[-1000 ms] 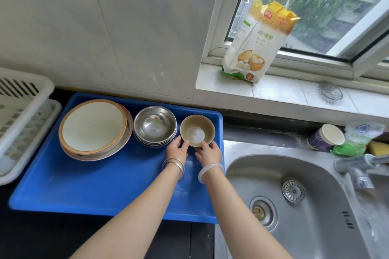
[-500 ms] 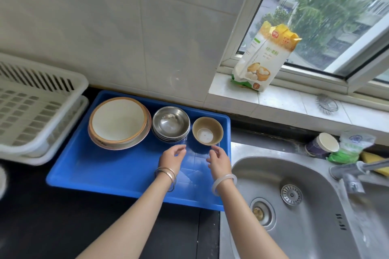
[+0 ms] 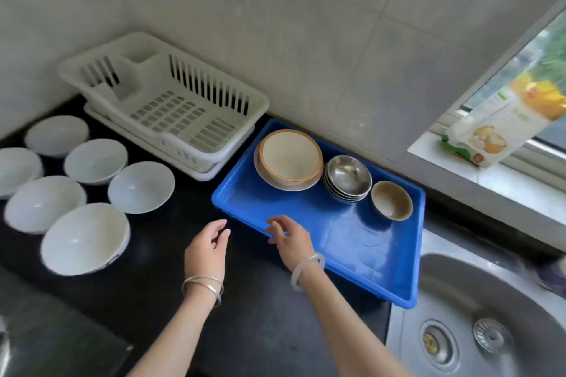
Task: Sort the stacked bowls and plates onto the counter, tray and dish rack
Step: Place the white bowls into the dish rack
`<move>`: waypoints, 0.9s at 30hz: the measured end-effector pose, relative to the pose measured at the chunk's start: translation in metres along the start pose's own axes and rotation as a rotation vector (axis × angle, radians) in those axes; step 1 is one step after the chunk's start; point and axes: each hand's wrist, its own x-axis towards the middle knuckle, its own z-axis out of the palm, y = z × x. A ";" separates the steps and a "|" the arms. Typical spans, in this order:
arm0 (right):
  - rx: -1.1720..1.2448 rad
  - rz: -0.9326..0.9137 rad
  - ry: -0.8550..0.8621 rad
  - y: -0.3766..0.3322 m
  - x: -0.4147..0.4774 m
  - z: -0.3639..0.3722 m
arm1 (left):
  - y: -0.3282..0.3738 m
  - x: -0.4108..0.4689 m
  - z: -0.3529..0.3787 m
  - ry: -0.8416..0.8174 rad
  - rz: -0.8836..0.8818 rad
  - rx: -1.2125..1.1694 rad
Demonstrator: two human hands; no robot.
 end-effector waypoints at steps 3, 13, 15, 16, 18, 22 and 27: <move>-0.120 -0.047 -0.142 -0.020 0.008 0.051 | -0.030 0.005 -0.042 0.225 -0.017 0.034; -0.332 0.046 -0.285 -0.082 0.067 0.171 | -0.112 0.033 -0.134 0.566 -0.255 0.060; -0.301 0.082 -0.272 -0.090 0.078 0.189 | -0.118 0.041 -0.143 0.566 -0.299 -0.084; -0.262 0.115 -0.259 -0.093 0.082 0.195 | -0.119 0.045 -0.146 0.558 -0.320 -0.189; -0.108 0.209 -0.227 -0.099 0.087 0.205 | -0.118 0.049 -0.151 0.536 -0.386 -0.390; 0.148 0.296 -0.132 -0.106 0.092 0.207 | -0.127 0.051 -0.156 0.505 -0.426 -0.456; 0.183 0.186 -0.078 -0.116 0.080 0.190 | -0.136 0.053 -0.160 0.459 -0.433 -0.582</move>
